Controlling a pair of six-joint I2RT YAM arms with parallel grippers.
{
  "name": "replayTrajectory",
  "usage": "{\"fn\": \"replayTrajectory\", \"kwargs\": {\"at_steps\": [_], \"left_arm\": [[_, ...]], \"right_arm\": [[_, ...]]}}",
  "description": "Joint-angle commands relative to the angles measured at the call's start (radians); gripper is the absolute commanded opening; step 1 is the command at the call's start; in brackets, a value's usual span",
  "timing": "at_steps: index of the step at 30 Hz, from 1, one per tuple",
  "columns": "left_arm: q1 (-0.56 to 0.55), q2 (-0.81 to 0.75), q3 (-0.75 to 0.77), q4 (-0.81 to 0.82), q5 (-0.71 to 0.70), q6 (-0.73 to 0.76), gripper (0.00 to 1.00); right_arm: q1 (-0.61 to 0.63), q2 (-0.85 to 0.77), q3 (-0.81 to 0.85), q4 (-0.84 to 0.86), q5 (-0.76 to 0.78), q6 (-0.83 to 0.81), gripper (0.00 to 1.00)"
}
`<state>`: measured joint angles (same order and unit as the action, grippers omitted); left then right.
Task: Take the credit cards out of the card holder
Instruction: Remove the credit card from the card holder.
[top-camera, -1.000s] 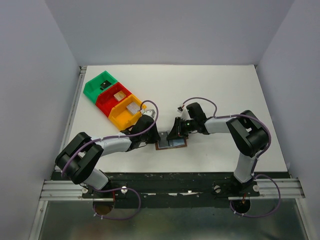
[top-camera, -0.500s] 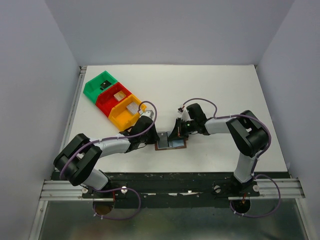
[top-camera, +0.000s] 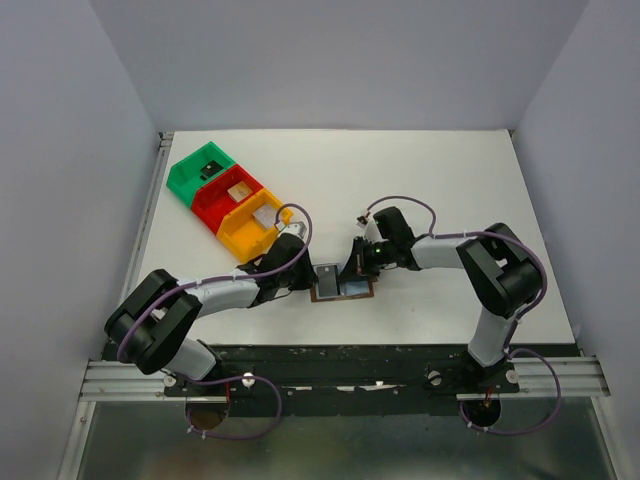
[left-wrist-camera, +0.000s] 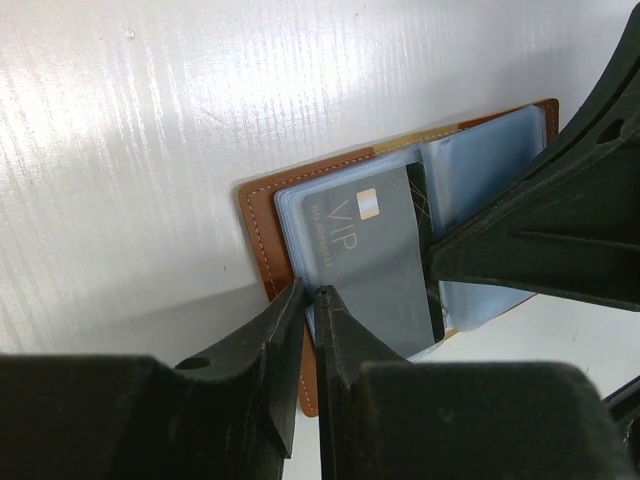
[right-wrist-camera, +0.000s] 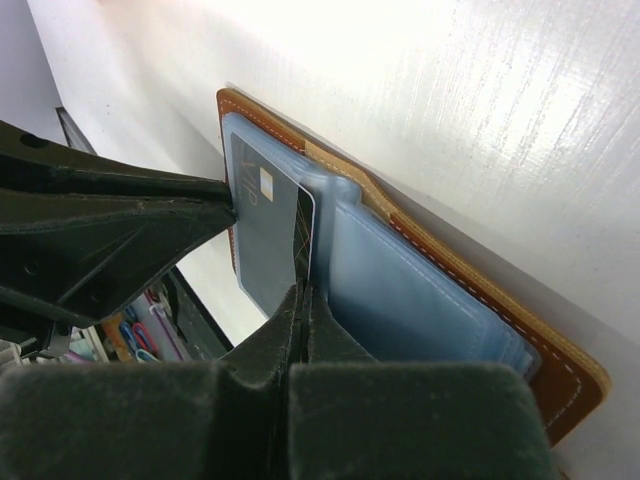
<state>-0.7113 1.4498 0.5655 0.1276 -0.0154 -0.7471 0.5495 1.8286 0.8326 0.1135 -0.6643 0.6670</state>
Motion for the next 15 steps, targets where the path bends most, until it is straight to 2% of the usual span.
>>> {"fn": "replayTrajectory", "kwargs": {"at_steps": [1,5,9,10,11,13,15], "left_arm": [[-0.008,0.011,-0.003,-0.037,-0.024,-0.001,0.24],[-0.008,0.02,0.002,-0.037,-0.023,-0.001,0.18],[-0.008,0.03,-0.001,-0.036,-0.018,0.0,0.07],[-0.008,0.034,-0.001,-0.034,-0.015,0.0,0.03],[-0.007,0.037,-0.003,-0.031,-0.014,-0.001,0.01],[-0.008,0.04,-0.003,-0.028,-0.012,0.0,0.0],[-0.008,0.043,-0.006,-0.026,-0.012,-0.003,0.0]], "right_arm": [[0.003,-0.034,-0.012,-0.054,0.052,-0.035,0.0],[0.004,-0.043,-0.013,-0.057,0.058,-0.038,0.0],[0.004,-0.051,-0.032,-0.002,0.037,-0.001,0.0],[0.004,-0.051,-0.036,0.011,0.028,0.009,0.04],[0.003,-0.049,-0.036,0.021,0.022,0.023,0.13],[0.004,-0.046,-0.04,0.029,0.017,0.035,0.3],[0.004,-0.048,-0.041,0.029,0.025,0.039,0.39]]}}
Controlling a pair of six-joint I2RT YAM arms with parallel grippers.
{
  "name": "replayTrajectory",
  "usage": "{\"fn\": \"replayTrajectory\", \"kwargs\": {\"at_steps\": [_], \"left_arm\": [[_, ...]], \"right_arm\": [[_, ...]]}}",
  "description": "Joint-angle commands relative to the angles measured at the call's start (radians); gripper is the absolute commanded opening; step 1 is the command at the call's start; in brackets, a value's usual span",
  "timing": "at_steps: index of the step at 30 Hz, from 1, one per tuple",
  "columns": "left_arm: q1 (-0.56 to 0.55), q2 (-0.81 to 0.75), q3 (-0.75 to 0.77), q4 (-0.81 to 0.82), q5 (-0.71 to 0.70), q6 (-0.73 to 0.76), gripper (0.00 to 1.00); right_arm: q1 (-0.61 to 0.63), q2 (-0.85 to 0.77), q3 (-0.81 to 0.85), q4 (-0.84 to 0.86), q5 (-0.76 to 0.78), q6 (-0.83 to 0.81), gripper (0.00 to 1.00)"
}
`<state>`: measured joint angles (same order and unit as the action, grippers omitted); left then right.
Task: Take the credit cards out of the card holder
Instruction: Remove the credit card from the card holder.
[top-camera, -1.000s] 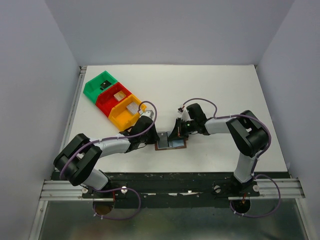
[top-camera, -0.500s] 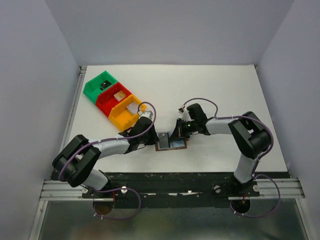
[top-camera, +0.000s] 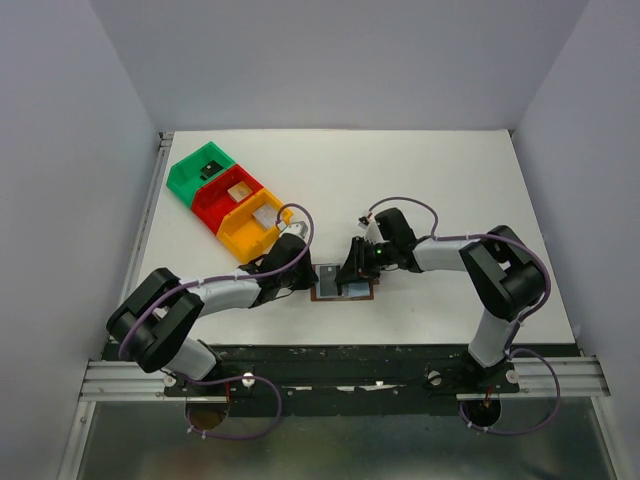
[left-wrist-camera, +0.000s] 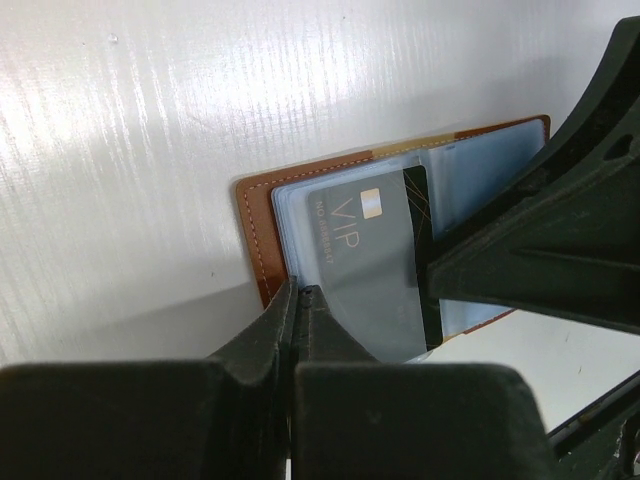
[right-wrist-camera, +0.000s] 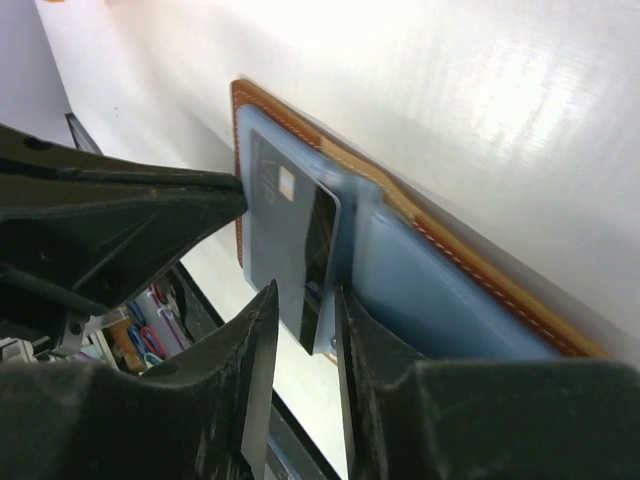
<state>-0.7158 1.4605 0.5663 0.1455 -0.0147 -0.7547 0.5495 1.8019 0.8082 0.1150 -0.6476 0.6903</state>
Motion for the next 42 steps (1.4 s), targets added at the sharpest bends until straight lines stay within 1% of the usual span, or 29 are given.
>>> {"fn": "replayTrajectory", "kwargs": {"at_steps": [1,4,12,16,19,28,33,36,42], "left_arm": [[-0.002,0.034,-0.008,-0.043,-0.011,0.006,0.0],[-0.002,0.035,-0.005,-0.041,-0.008,0.006,0.0],[-0.004,0.043,-0.006,-0.037,-0.002,0.011,0.0],[-0.002,0.05,0.0,-0.035,0.002,0.011,0.0],[-0.004,0.055,0.0,-0.034,0.005,0.011,0.0],[-0.004,0.06,0.001,-0.032,0.005,0.009,0.0],[-0.002,0.063,0.0,-0.029,0.009,0.011,0.0],[-0.002,0.067,-0.002,-0.027,0.01,0.009,0.0],[-0.002,0.07,-0.002,-0.02,0.015,0.011,0.0]], "right_arm": [[0.004,-0.022,-0.017,0.026,0.012,0.015,0.41],[0.004,-0.021,-0.023,0.028,0.02,0.02,0.46],[0.004,0.002,-0.004,0.005,0.031,0.012,0.5],[0.004,0.016,-0.001,0.017,0.022,0.017,0.5],[0.004,0.013,-0.015,0.057,0.005,0.031,0.5],[-0.005,-0.016,-0.061,0.212,-0.044,0.101,0.43],[-0.014,-0.01,-0.096,0.331,-0.083,0.149,0.37],[-0.019,-0.006,-0.115,0.397,-0.107,0.176,0.37],[-0.02,0.004,-0.116,0.439,-0.126,0.202,0.41]]}}
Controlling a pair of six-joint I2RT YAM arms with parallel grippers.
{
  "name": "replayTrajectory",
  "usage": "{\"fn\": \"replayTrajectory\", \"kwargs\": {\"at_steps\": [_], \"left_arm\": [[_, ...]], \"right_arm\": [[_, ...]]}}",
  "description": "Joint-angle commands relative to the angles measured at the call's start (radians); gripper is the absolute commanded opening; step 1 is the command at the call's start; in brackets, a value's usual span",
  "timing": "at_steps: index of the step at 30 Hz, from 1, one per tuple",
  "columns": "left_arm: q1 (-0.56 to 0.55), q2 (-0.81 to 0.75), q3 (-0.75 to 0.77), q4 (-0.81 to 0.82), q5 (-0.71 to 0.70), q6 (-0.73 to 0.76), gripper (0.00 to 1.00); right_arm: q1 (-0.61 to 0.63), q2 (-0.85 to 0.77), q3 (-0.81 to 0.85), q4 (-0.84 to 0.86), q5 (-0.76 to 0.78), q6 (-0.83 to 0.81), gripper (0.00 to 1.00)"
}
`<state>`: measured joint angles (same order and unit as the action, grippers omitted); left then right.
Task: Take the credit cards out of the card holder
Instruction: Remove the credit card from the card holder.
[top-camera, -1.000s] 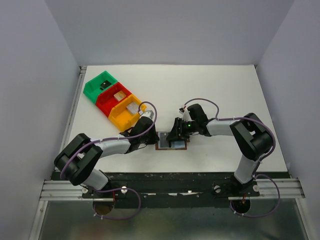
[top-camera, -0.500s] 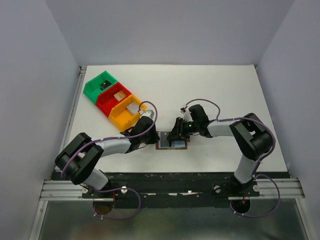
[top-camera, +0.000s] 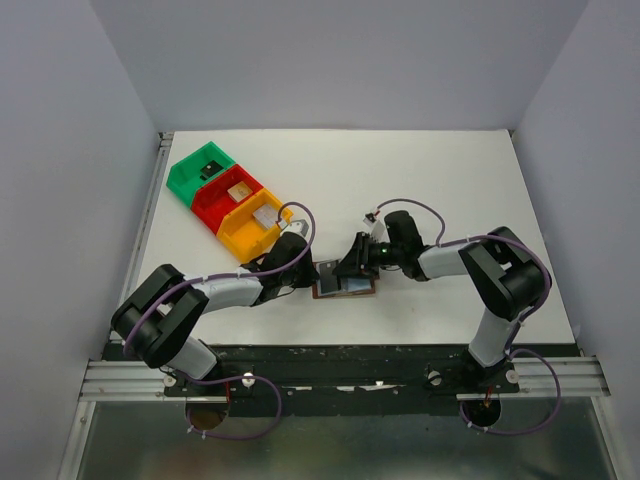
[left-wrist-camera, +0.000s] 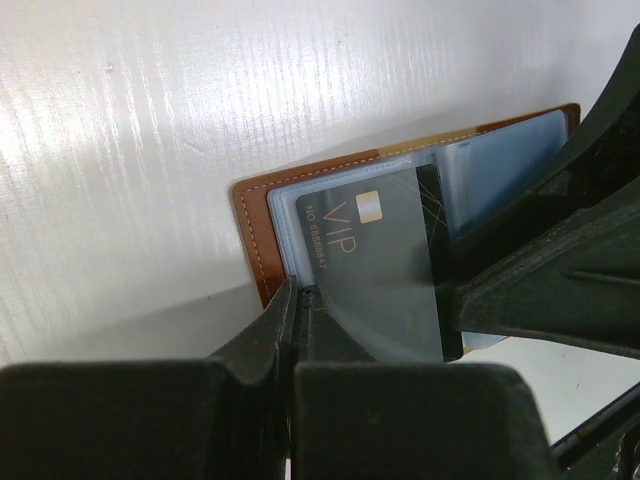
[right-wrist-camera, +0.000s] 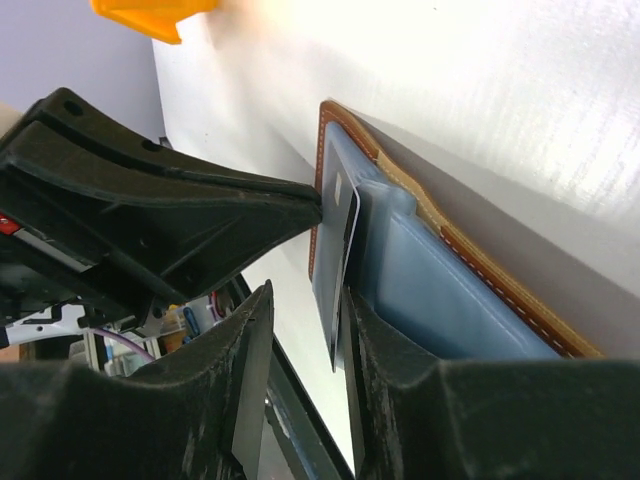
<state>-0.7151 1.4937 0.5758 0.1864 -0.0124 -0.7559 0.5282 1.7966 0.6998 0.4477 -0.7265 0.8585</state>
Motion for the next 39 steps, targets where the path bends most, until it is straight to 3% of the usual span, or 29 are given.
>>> {"fn": "replayTrajectory", "kwargs": {"at_steps": [1,25,39], "left_arm": [[-0.004,0.036,-0.01,-0.056,0.011,0.012,0.0],[-0.02,0.042,-0.021,0.019,0.08,0.035,0.0],[-0.027,0.043,-0.016,0.033,0.083,0.041,0.0]], "right_arm": [[0.001,0.012,-0.003,0.108,-0.047,0.036,0.41],[0.019,0.093,0.095,-0.056,-0.065,-0.027,0.42],[0.059,0.136,0.184,-0.25,-0.068,-0.13,0.42]]}}
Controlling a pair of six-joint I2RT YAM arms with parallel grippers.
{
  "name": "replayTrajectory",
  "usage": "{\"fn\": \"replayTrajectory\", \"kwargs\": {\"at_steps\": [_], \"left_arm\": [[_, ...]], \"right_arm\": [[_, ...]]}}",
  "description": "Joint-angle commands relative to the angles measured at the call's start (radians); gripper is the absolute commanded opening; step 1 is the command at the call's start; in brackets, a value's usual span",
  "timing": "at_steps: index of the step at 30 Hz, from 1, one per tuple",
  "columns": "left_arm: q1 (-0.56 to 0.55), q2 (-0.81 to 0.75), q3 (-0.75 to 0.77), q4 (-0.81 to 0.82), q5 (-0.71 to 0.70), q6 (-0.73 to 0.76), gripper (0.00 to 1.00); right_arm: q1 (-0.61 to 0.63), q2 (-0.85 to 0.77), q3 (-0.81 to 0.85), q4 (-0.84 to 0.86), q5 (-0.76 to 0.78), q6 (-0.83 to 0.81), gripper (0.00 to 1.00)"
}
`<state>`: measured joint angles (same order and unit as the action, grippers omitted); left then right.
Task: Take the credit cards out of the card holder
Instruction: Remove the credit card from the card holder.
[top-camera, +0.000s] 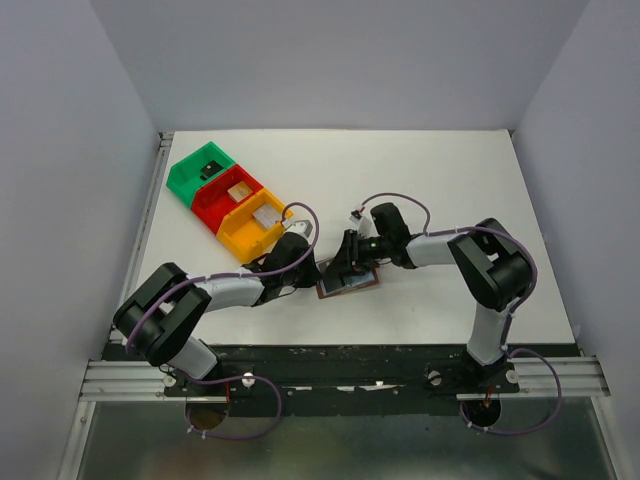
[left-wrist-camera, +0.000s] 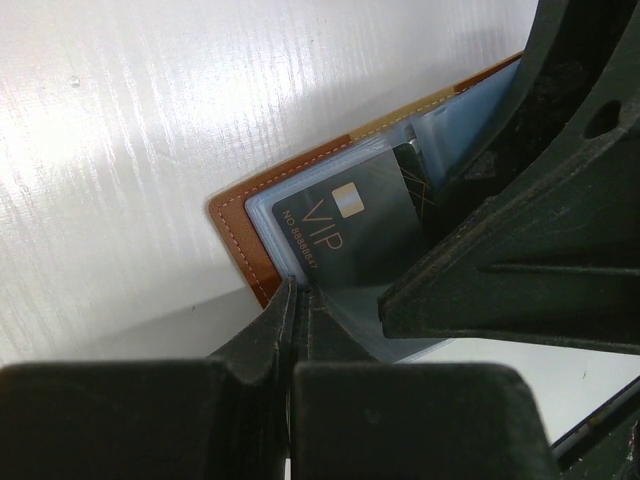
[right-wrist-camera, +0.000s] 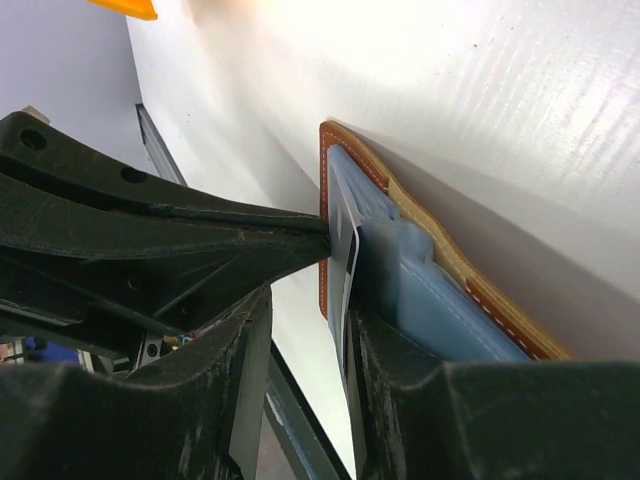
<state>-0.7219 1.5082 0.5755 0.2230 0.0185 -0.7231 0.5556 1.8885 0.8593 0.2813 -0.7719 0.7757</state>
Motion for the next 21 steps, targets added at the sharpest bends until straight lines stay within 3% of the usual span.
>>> {"fn": "replayTrajectory", "kwargs": {"at_steps": [1,7,21], "left_arm": [[-0.021,0.027,-0.017,-0.002,0.052,0.008,0.0],[-0.024,0.024,-0.017,-0.011,0.041,0.008,0.0],[-0.024,0.004,-0.017,-0.077,-0.011,-0.024,0.03]], "right_arm": [[0.035,0.052,0.033,-0.094,-0.03,-0.053,0.43],[0.044,0.077,0.063,-0.134,-0.047,-0.073,0.43],[0.035,-0.037,0.04,-0.228,0.006,-0.122,0.41]]}}
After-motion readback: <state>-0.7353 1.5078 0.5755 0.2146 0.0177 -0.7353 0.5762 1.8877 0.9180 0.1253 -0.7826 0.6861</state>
